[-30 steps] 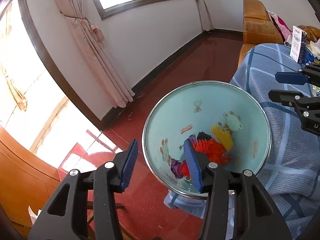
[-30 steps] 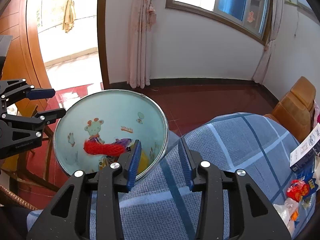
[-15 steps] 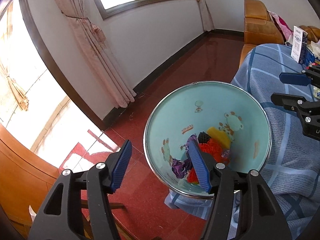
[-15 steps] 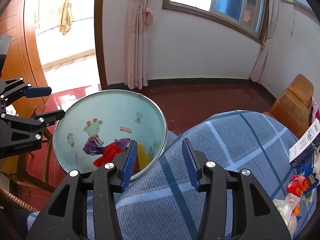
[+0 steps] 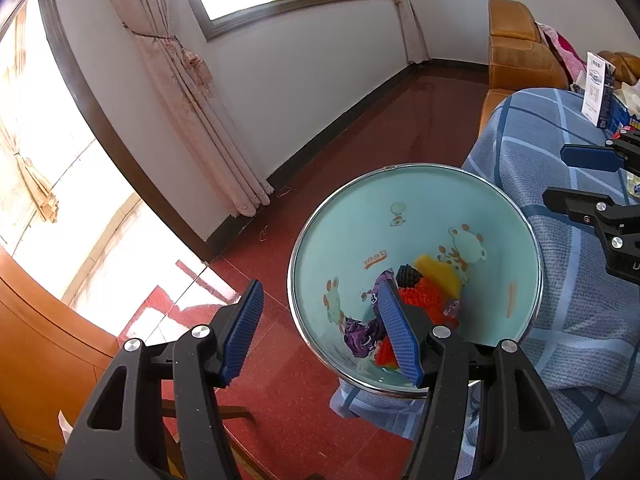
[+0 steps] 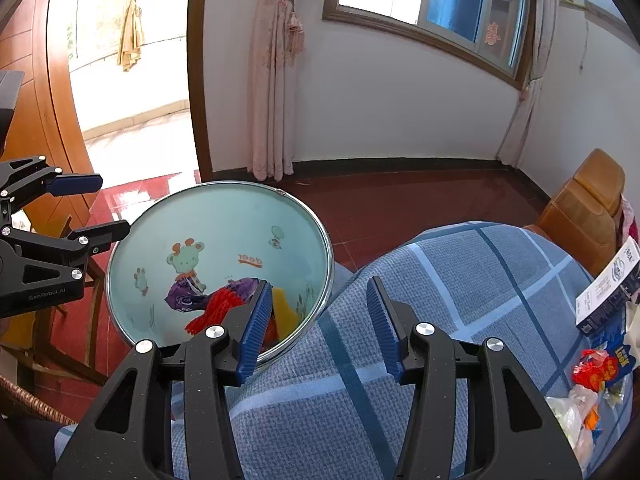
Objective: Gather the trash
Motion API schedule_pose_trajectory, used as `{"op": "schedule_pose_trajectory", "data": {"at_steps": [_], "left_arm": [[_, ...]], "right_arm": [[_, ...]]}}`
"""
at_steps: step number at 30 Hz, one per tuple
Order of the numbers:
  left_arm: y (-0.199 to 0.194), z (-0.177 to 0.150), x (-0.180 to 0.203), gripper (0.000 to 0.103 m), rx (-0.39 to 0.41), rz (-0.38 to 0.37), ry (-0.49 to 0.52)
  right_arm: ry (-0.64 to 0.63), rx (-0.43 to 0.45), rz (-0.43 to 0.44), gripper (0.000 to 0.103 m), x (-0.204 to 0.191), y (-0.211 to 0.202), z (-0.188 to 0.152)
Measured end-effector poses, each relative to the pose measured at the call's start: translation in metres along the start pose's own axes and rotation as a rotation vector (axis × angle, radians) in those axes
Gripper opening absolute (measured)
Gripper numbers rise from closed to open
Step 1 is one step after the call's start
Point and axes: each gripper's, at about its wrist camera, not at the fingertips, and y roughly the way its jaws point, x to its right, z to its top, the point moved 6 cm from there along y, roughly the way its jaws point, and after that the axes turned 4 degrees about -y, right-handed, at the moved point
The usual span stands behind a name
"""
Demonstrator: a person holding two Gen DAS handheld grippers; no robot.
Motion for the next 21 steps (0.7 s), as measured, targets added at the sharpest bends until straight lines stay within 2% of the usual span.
{"op": "schedule_pose_trajectory", "data": {"at_steps": [21], "left_arm": [[0.0000, -0.0001, 0.0001, 0.062, -0.001, 0.006, -0.001]], "right_arm": [[0.002, -0.001, 0.000, 0.050, -0.0011, -0.0010, -0.0017]]}}
